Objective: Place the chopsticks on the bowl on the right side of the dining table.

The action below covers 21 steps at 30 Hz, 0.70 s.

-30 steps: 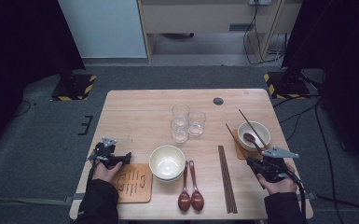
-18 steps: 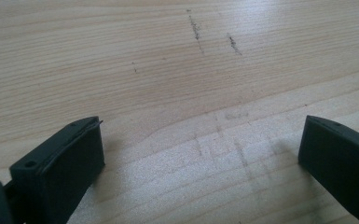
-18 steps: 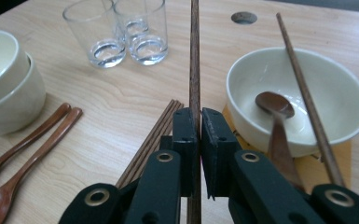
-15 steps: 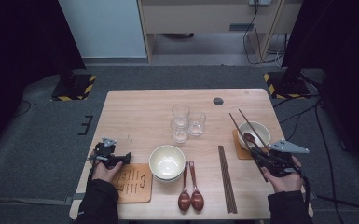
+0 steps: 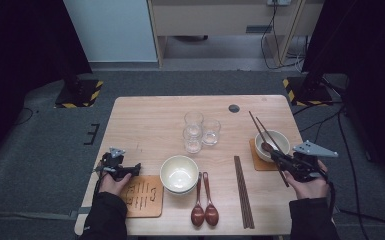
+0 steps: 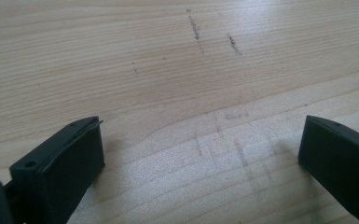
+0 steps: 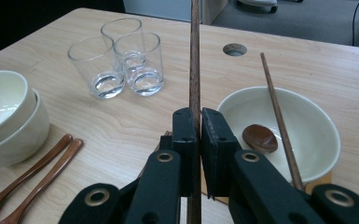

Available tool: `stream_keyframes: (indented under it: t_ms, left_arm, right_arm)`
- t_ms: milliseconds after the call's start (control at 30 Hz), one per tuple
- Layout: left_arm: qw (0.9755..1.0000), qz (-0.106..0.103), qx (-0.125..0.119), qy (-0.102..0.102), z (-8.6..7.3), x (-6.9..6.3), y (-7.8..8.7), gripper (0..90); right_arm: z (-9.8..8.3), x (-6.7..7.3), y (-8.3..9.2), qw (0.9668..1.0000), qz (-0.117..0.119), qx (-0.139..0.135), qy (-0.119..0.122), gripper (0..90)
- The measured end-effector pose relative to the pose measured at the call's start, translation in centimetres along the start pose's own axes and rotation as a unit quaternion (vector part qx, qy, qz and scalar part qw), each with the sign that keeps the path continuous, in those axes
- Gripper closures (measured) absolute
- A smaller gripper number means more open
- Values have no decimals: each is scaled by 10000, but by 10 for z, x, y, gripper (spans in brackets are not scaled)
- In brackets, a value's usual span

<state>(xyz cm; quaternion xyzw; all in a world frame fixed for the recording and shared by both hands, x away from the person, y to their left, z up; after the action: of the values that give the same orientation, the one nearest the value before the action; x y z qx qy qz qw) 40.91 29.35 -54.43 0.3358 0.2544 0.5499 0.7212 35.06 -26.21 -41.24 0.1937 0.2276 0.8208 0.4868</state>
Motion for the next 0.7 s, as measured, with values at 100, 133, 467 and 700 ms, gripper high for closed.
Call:
stream_keyframes:
  t_ms: [100,133,467,700]
  left_arm:
    - [10000,0,0,1,0,0,0,0]
    - [10000,0,-1,0,0,0,0,0]
    - [10000,0,-1,2,0,0,0,0]
    - [10000,0,1,0,0,0,0,0]
  right_arm:
    - [3,-3,1,10000,10,-35,-23,849]
    - [5,-4,2,10000,7,-54,-15,849]
    - [14,-16,6,9999,-51,-120,-85,849]
    - [18,-26,6,9997,-119,-156,-126,849]
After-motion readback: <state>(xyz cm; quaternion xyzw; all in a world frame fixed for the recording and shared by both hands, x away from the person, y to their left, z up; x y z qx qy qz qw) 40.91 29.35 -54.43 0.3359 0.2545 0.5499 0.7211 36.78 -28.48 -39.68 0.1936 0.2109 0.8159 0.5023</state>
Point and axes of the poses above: each handheld gripper's, and its own axes: y roughly backward along the jaws, z roughly out of its top, x roughly to its left, the point moved 1 cm from there along -y, roughly forward along the jaws, and after that the axes turned 4 degrees about x, right-handed, at the moved point
